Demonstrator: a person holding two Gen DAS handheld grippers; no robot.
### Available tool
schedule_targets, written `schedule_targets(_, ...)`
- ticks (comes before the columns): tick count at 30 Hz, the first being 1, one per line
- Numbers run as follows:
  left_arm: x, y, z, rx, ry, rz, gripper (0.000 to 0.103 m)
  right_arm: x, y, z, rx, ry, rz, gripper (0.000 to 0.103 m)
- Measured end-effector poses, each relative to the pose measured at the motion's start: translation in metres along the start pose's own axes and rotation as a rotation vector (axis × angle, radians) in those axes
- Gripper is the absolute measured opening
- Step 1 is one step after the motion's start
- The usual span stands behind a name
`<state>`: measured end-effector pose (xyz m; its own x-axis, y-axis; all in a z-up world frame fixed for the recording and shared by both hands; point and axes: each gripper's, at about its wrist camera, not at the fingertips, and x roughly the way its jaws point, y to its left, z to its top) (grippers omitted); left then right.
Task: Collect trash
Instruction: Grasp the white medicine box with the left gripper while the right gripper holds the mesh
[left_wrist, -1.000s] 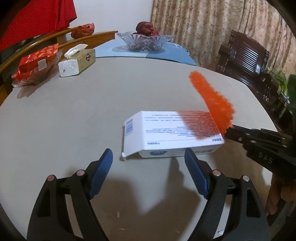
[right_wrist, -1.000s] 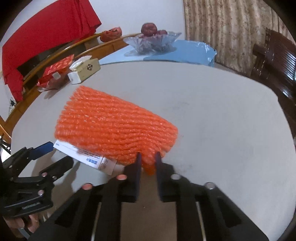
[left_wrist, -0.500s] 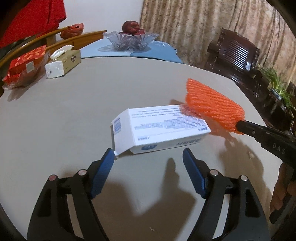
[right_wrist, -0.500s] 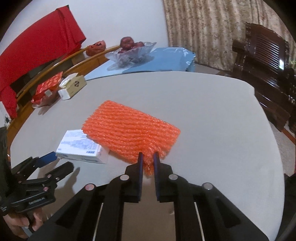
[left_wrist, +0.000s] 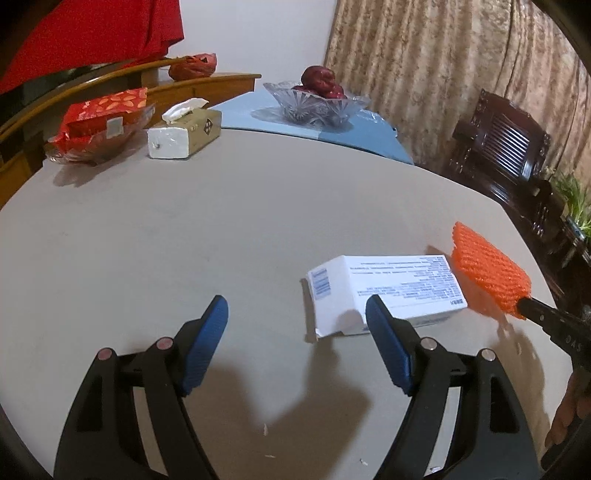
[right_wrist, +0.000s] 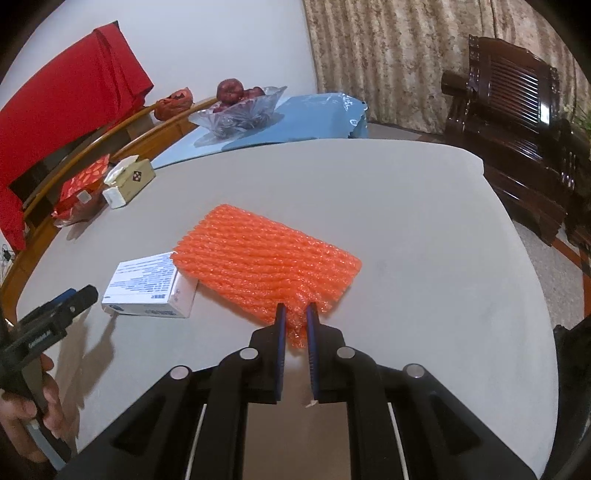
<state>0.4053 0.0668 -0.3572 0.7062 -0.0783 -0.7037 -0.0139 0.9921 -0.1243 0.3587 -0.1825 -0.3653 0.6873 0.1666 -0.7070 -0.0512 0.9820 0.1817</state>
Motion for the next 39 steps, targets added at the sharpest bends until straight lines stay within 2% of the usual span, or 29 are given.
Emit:
schedule_targets(7,0.021,-0.018,0.008,0.043,0.034,-0.017,0.077,-0.001,0.005,-0.002,-0.004,0.003,0.006,0.011)
schedule_targets(10,0.026,-0.021,0.008,0.033,0.051,-0.047,0.076,-0.002,0.006,-0.003,-0.003,0.002,0.004,0.011)
schedule_targets(13,0.028,-0.023,0.005,0.010,0.076,-0.109,0.074,-0.004,0.002,-0.003,0.003,-0.002,-0.007,0.011)
schedule_targets(19,0.028,-0.034,-0.001,0.059,0.087,-0.165,0.072,-0.009,-0.004,-0.003,0.022,-0.008,-0.013,0.011)
schedule_targets(24,0.025,-0.043,-0.006,0.075,0.108,-0.173,0.070,-0.011,-0.007,-0.004,0.026,-0.008,-0.009,0.011)
schedule_targets(26,0.023,-0.052,-0.014,0.118,0.126,-0.166,0.068,-0.012,-0.007,-0.004,0.027,-0.009,-0.011,0.011)
schedule_targets(27,0.024,-0.056,-0.018,0.133,0.140,-0.162,0.063,-0.014,-0.007,-0.004,0.029,-0.012,-0.012,0.011)
schedule_targets(29,0.020,-0.061,-0.030,0.167,0.145,-0.148,0.062,-0.017,-0.009,-0.003,0.032,-0.017,-0.013,0.011)
schedule_targets(31,0.014,-0.061,-0.033,0.161,0.151,-0.171,0.062,-0.021,-0.011,-0.003,0.036,-0.019,-0.016,0.011)
schedule_targets(35,0.004,-0.059,-0.041,0.146,0.144,-0.184,0.062,-0.028,-0.012,-0.004,0.039,-0.023,-0.013,0.011)
schedule_targets(38,-0.002,-0.052,-0.038,0.119,0.109,-0.163,0.064,-0.029,-0.011,-0.003,0.035,-0.026,-0.010,0.011)
schedule_targets(39,-0.004,-0.050,-0.036,0.112,0.096,-0.159,0.069,-0.029,-0.010,-0.003,0.036,-0.025,-0.008,0.011)
